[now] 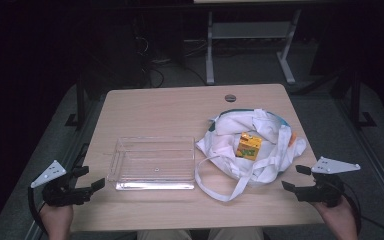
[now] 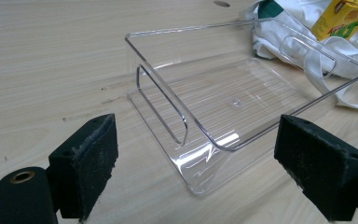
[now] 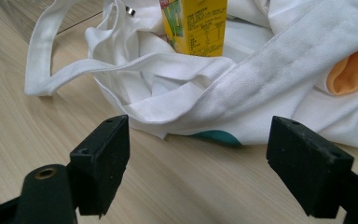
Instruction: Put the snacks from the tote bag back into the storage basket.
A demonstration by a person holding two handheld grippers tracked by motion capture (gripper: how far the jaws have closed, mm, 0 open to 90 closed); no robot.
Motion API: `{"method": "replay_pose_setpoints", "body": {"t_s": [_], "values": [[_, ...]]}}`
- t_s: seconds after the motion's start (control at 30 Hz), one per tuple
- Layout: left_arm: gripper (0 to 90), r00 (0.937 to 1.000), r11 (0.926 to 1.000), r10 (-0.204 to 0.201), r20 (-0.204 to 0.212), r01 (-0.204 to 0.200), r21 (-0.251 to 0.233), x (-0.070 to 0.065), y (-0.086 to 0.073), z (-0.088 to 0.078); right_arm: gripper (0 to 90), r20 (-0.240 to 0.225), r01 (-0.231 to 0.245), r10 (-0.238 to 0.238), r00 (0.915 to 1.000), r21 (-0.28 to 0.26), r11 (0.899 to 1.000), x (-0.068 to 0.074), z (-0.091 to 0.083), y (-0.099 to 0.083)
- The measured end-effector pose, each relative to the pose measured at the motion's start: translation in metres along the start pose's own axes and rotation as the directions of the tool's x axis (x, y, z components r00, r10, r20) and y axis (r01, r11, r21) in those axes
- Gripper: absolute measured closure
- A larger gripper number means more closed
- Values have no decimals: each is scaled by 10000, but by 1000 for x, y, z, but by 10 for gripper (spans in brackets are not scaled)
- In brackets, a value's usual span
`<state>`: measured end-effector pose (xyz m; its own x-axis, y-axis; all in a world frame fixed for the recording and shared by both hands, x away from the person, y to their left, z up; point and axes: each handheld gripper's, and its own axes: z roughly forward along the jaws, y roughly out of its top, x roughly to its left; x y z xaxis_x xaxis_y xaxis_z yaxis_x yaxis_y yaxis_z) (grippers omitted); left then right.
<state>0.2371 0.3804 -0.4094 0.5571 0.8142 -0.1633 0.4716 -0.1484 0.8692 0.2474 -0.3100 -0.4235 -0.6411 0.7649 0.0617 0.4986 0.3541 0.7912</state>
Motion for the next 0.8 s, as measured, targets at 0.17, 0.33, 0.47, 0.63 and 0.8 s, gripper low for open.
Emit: {"method": "replay_pose_setpoints", "body": {"t_s": [0.17,0.33,0.47,0.63,0.8], "values": [[130,9999,9999,-128,-70,128,-59,0,-2,-3,209,16,156,-157,9999,197,9997,1,-2,8],[130,9998,9996,-185,-125,183,-198,2,-2,-8,181,-323,138,-128,9994,300,9995,2,-1,25],[130,9995,9991,-308,-86,305,-286,4,-2,-8,179,-349,395,-378,9987,504,9979,4,0,38],[130,9994,9986,-331,-134,325,-428,4,-2,-11,190,-454,573,-546,9975,615,9965,1,6,47],[130,9993,9985,-344,-112,339,-431,4,-2,-10,190,-570,603,-560,9968,758,9953,-3,11,54]]}}
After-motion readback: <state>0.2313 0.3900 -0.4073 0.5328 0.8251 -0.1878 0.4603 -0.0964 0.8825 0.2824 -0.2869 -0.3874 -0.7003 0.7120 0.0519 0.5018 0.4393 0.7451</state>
